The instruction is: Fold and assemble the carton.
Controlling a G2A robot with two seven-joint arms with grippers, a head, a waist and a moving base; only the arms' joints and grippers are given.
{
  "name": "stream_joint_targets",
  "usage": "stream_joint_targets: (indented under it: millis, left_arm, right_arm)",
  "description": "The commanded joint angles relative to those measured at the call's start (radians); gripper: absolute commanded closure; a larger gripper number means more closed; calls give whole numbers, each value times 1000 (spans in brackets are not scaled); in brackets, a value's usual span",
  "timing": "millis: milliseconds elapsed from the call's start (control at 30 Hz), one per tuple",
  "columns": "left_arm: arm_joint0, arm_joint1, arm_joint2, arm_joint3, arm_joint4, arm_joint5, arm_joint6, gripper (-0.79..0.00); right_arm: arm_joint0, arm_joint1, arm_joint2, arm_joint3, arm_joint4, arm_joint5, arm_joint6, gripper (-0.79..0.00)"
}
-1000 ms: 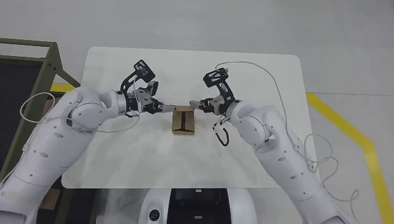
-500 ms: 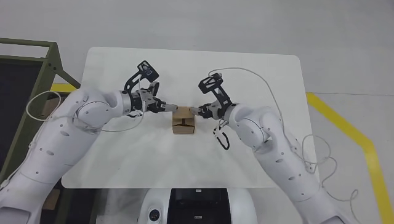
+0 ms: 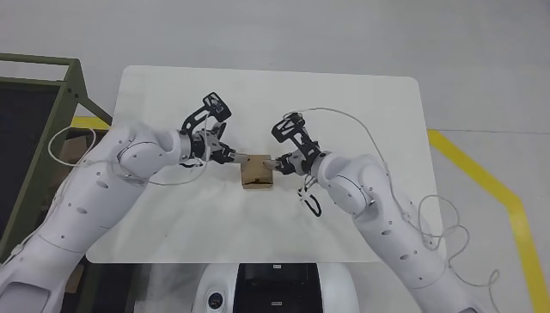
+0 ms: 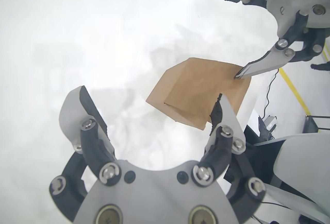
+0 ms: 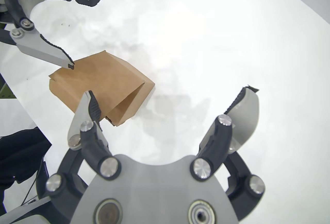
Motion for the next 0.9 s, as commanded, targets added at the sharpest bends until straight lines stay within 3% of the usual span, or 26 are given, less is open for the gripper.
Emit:
stream_joint_targets:
  millis: [0, 700, 867]
  left_arm:
    - [-5, -3, 10, 4, 4, -1, -3, -785]
    - [-46, -29, 90, 3, 144, -30, -43, -785]
    - [-51, -34, 94, 8, 146, -28, -46, -785]
  right_arm:
    - [-3, 0, -2, 4, -2, -1, -2, -785]
    - [-14, -3, -35, 19, -46, -15, -35, -785]
    - [-40, 6, -44, -25, -110, -80, -32, -785]
